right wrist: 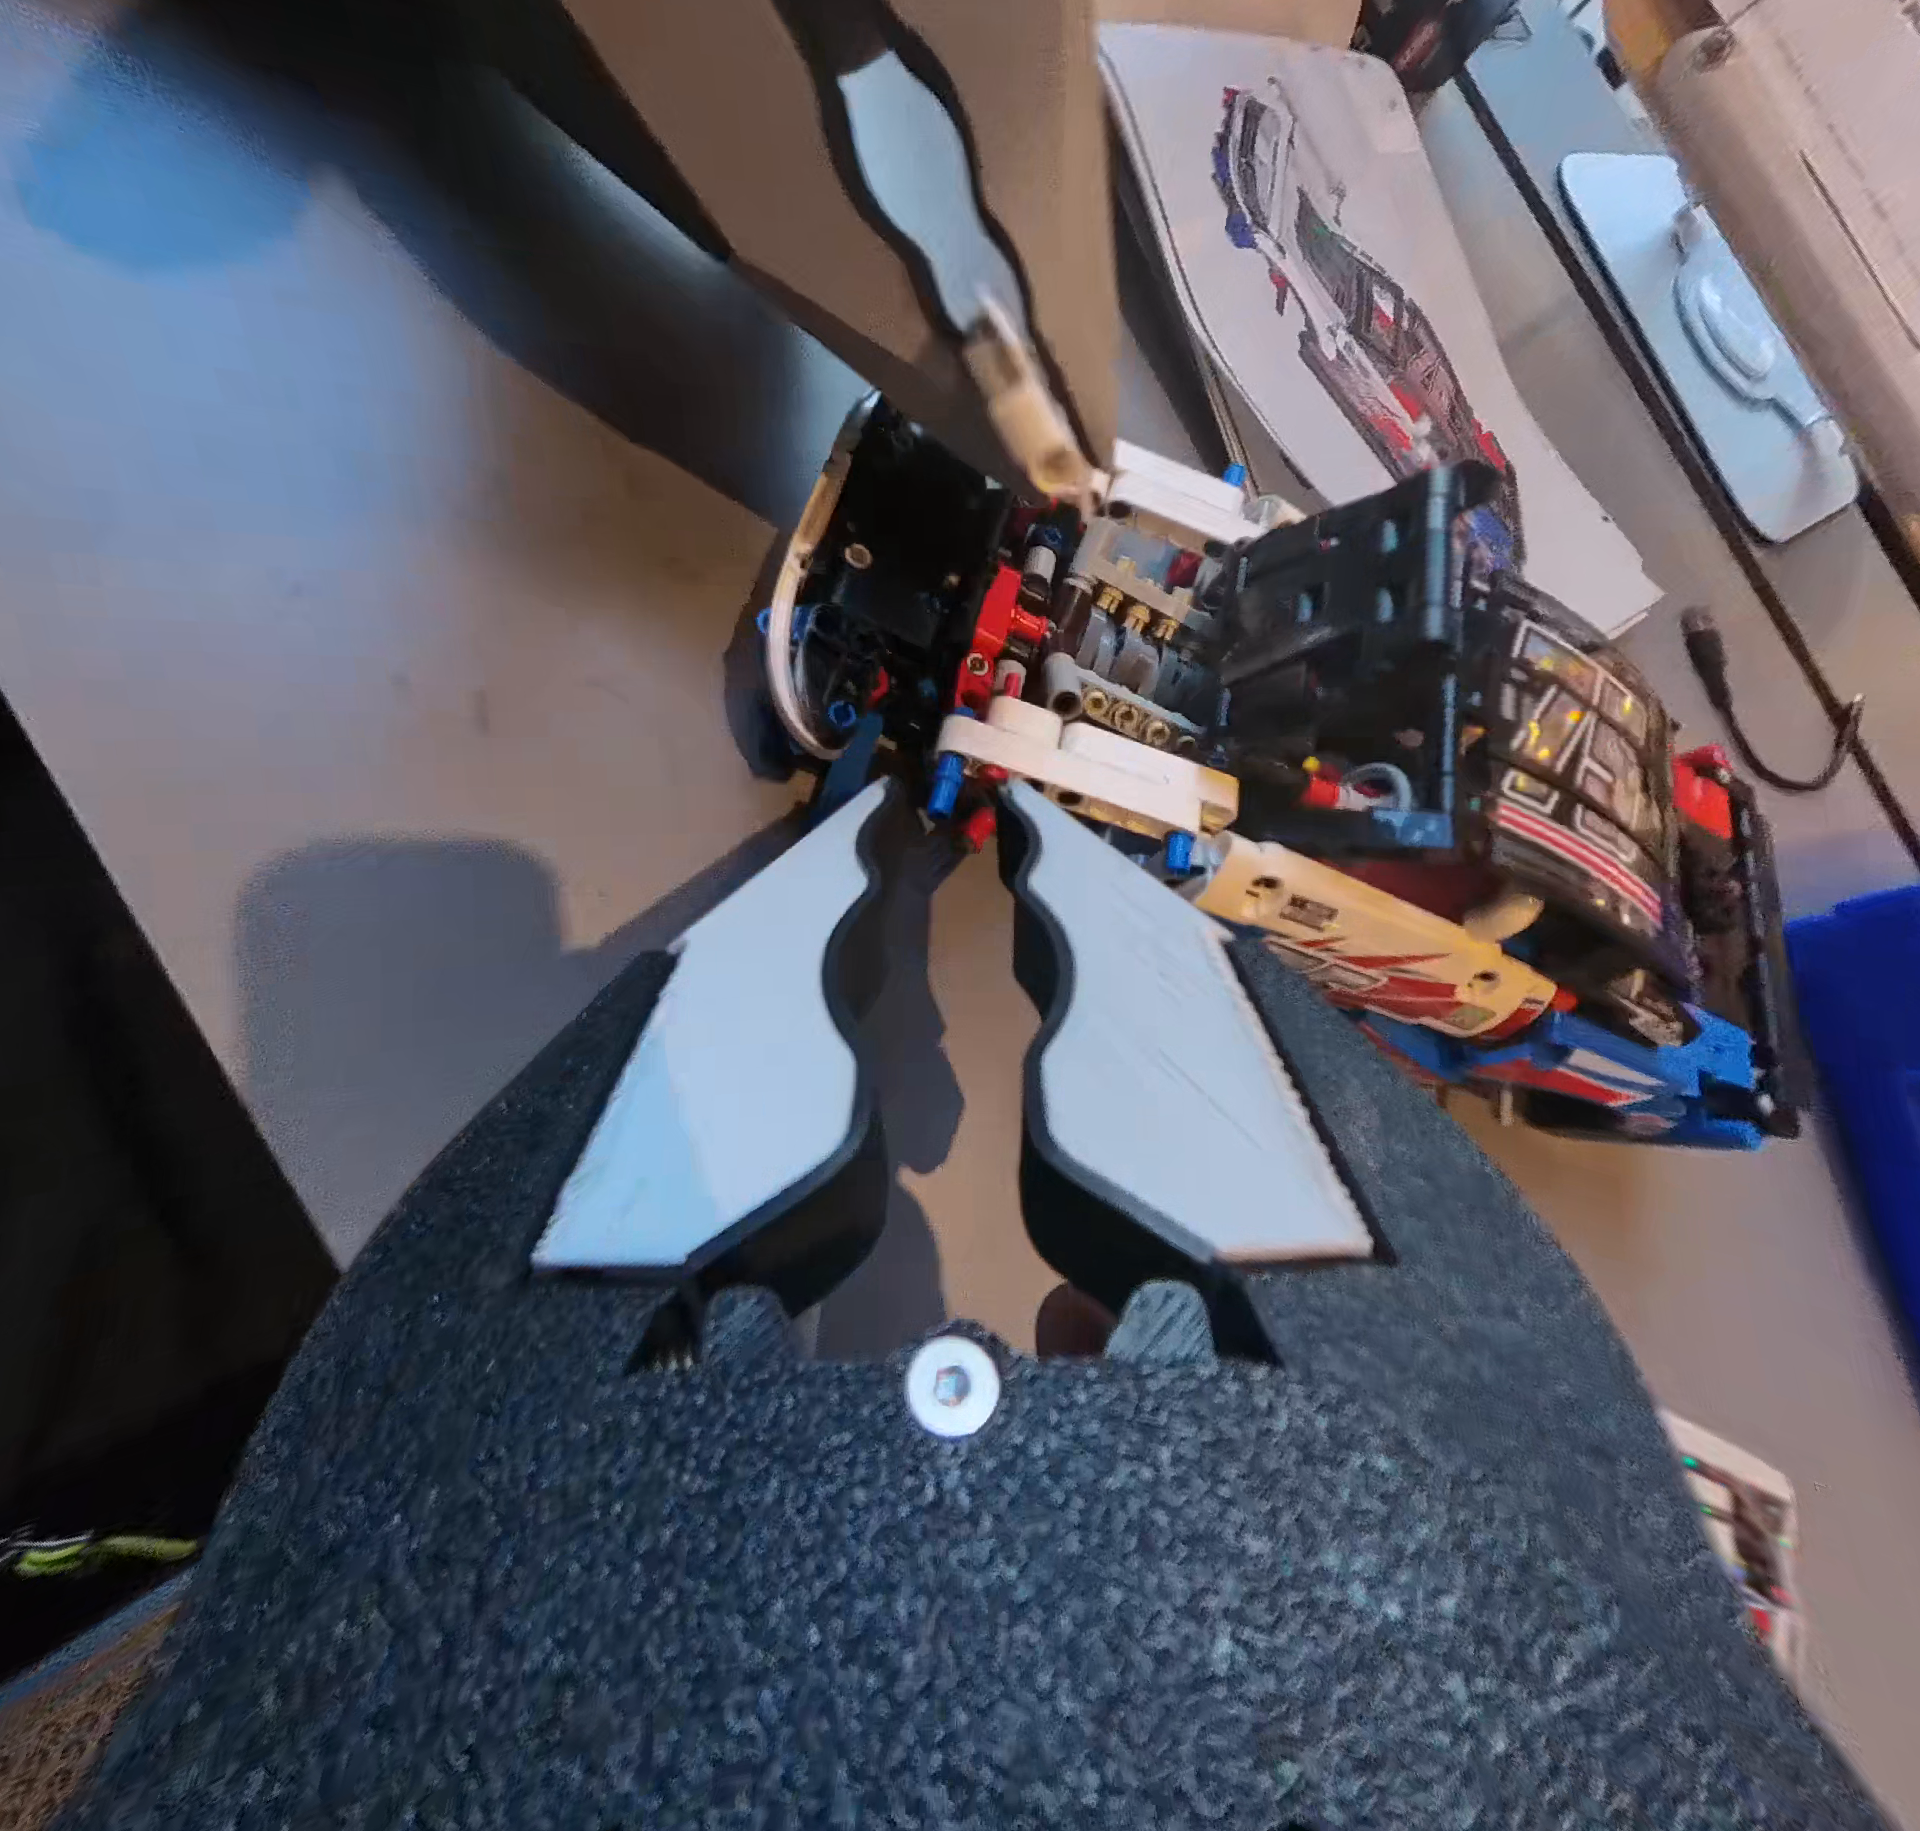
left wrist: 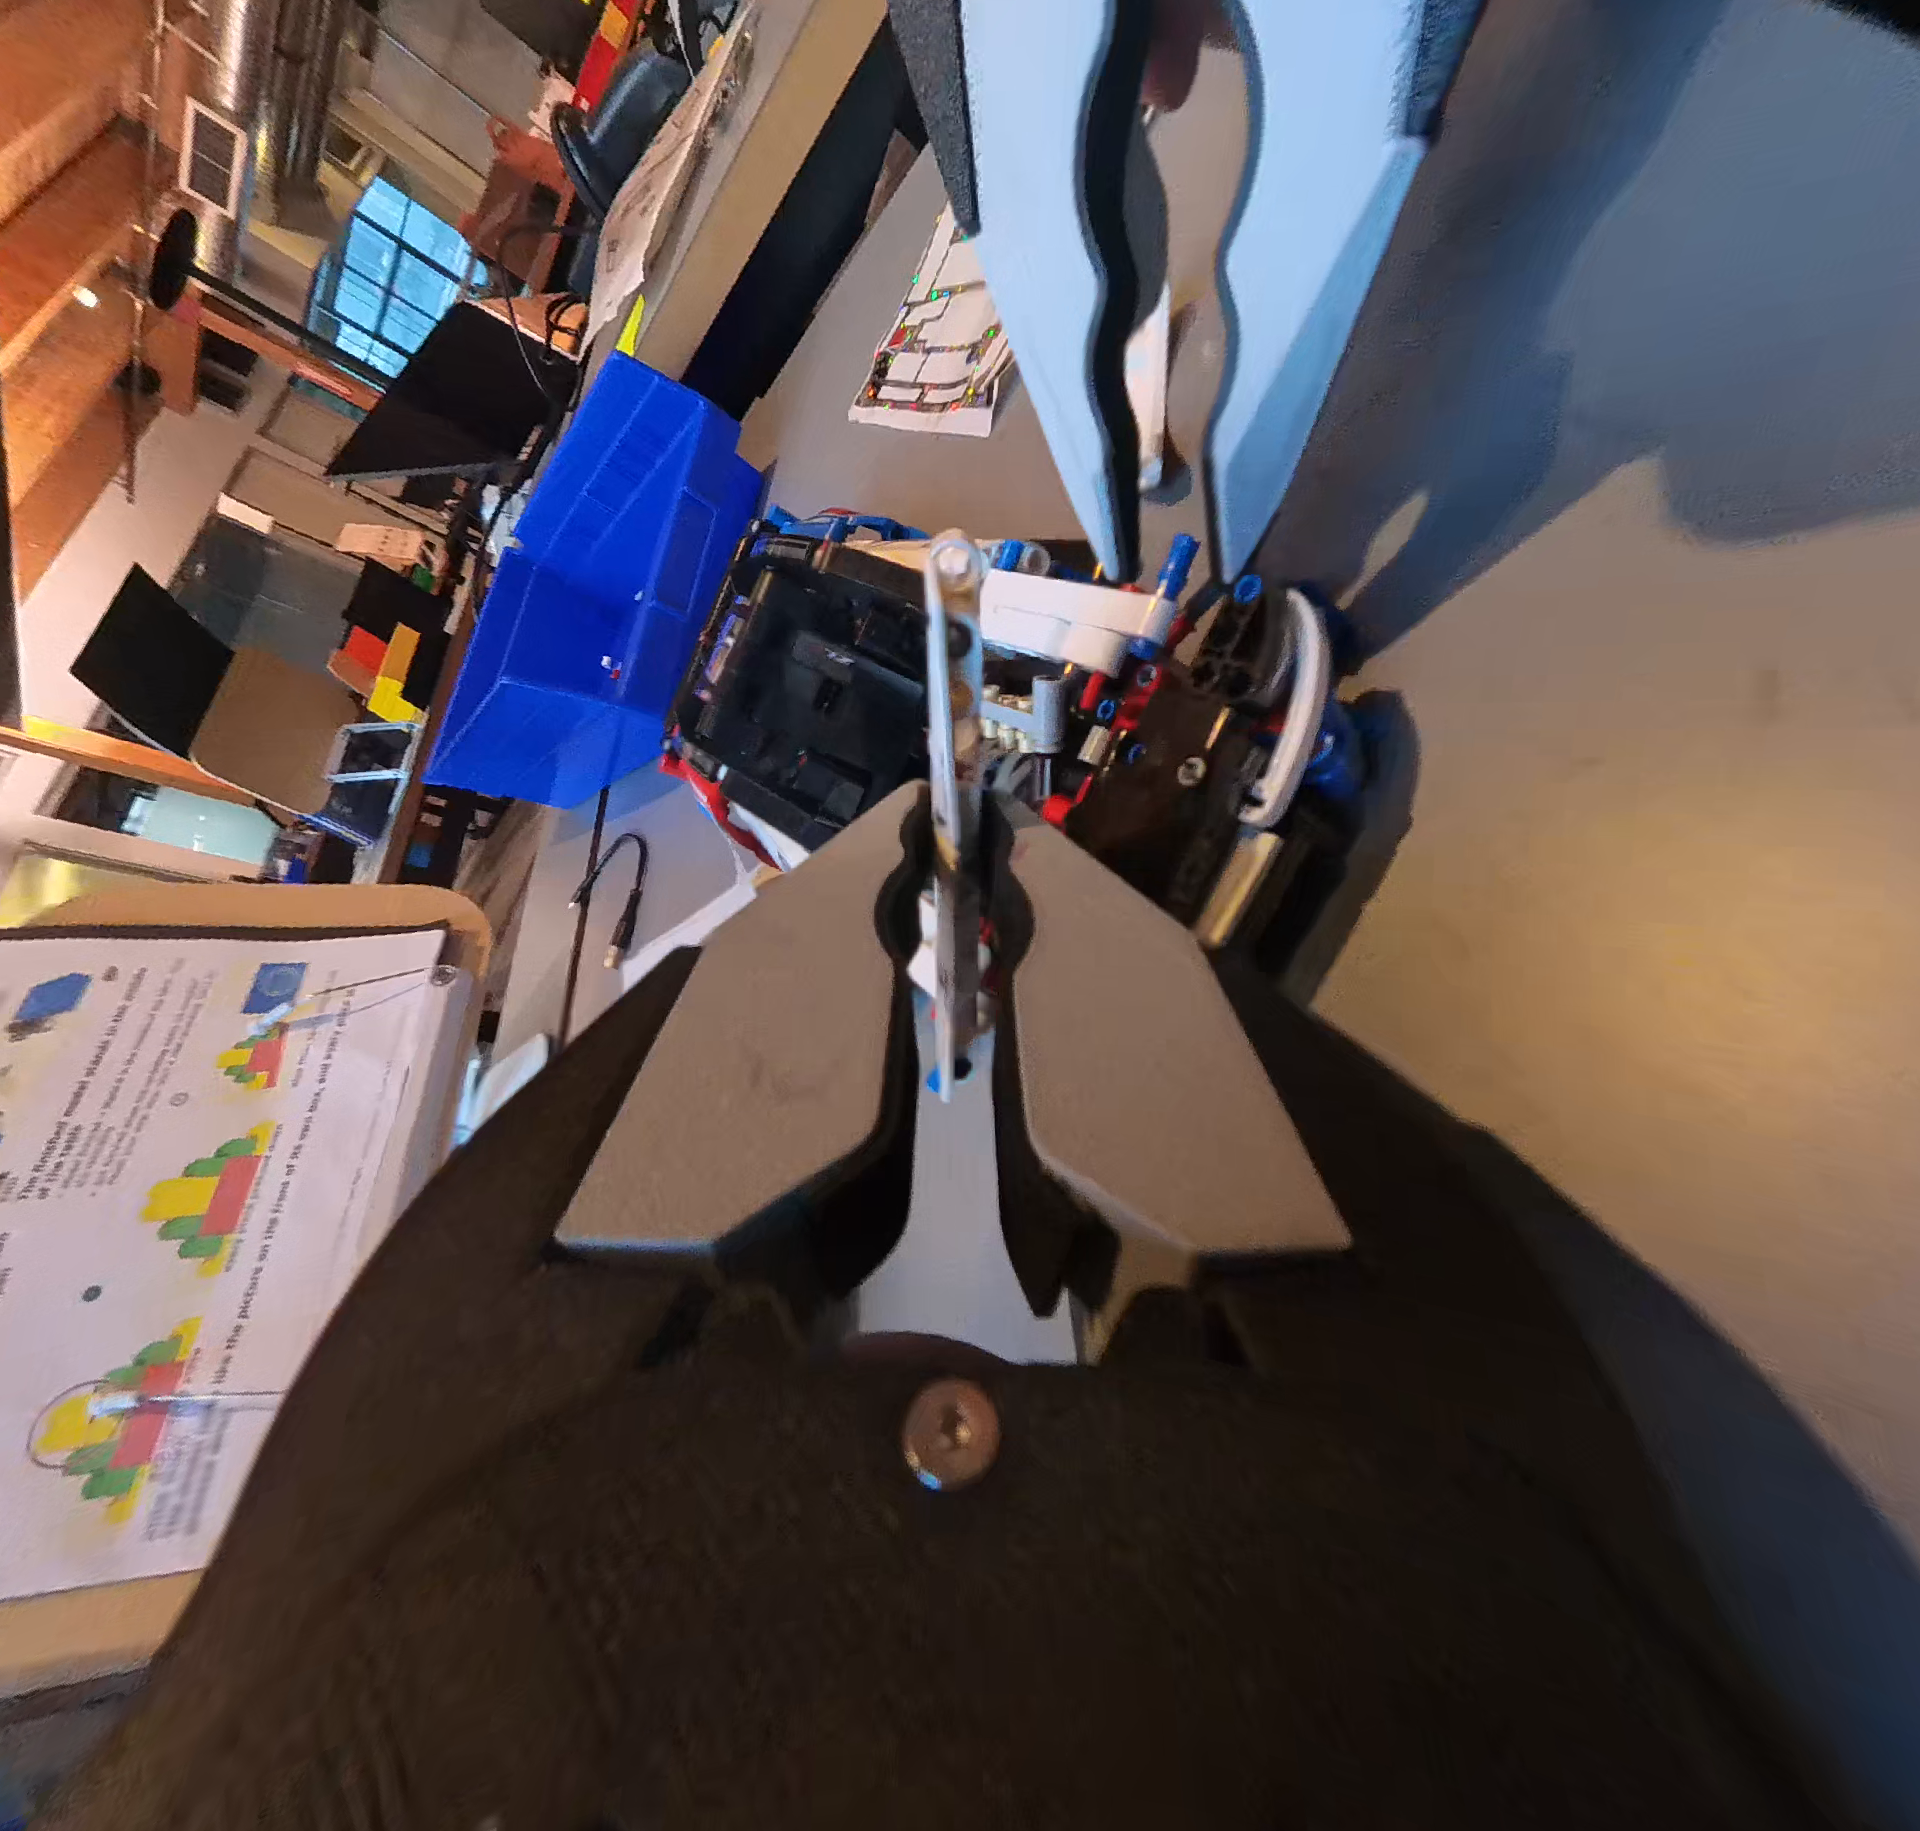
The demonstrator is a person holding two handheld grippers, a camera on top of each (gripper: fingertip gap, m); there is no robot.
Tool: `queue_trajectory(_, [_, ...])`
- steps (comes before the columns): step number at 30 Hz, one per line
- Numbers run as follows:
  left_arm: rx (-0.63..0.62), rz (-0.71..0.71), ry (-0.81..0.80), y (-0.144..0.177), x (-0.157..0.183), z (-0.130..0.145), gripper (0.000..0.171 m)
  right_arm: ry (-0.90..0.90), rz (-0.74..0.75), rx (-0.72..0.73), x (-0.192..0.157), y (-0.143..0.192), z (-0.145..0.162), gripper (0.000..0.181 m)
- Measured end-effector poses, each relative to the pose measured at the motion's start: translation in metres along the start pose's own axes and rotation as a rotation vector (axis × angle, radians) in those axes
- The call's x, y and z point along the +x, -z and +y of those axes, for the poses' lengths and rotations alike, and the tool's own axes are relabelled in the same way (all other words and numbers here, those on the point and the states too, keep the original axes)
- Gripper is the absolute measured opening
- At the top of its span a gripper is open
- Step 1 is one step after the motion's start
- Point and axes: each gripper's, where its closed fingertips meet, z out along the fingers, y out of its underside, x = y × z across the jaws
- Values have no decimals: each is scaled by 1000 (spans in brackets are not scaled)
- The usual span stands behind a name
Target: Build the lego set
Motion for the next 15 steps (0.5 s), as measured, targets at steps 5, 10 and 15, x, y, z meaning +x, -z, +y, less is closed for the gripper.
queue_trajectory(5, [-15, -2, -161, -5, 9, 7, 4, 61, 33, -40, -2, -9, 5, 9])
queue_trajectory(10, [35, -59, -366, -9, 4, 4, 5, 111, 122, 30, 2, -4, -2, 5])
queue_trajectory(15, [86, -65, -309, -12, 3, 4, 5, -72, 66, 139, 9, 2, -11, 4])
